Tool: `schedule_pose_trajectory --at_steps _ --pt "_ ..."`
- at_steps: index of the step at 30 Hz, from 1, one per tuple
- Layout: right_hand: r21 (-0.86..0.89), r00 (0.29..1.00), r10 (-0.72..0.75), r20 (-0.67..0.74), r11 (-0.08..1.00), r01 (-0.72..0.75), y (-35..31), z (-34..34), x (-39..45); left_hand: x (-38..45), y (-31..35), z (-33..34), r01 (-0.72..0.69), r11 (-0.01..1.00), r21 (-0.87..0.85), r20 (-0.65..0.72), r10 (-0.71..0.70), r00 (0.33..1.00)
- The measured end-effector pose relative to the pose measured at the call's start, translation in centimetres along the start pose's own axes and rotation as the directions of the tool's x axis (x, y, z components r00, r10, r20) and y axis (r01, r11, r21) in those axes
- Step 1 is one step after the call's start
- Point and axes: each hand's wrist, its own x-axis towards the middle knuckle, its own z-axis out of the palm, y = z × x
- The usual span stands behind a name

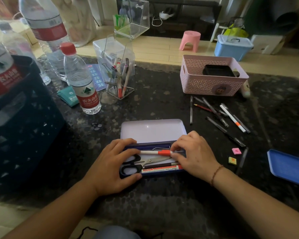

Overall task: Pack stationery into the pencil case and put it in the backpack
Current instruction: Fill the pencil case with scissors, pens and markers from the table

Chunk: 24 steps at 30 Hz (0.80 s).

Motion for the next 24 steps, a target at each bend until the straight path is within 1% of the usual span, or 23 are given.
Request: schedule_pose_trajectory --at_steps 5,7,10,14,17,21,24 --pt "-0.024 0.998 -0.011 0.063 1.000 0.012 0.2 -0.1 0.0 0.1 0.1 -0.1 0.002 1.000 0.001 0.005 -0.002 1.000" --pt "-0.044 0.998 -0.010 0.063 0.999 0.013 0.2 0.0 0.1 0.0 0.1 -0.1 0.007 1.000 0.002 0.008 -0.007 1.000" --pt "-0.058 1.000 0.008 0.023 0.998 -0.007 0.1 0.3 0.2 0.1 0.1 -0.1 0.010 1.000 0.002 0.008 -0.010 1.000" --pt "-0.076 0.995 0.042 -0.093 0.996 -0.049 -0.5 1.0 0.0 0.0 0.1 -0.1 0.006 1.000 0.004 0.008 -0.006 1.000" --pt "0.016 0.984 0.074 -0.164 0.997 -0.073 -0.6 1.0 -0.1 0.1 0.3 -0.2 0.005 1.000 0.000 0.012 -0.005 1.000" --pt "-0.015 0.995 0.020 -0.094 1.000 -0.022 -0.4 0.6 -0.7 0.3 0.3 -0.1 0.000 1.000 -0.007 0.017 0.001 1.000" --pt "0.025 0.991 0.060 -0.119 0.998 -0.057 -0.7 0.5 -0.8 0.3 0.1 0.1 -0.011 1.000 -0.016 0.002 0.012 1.000"
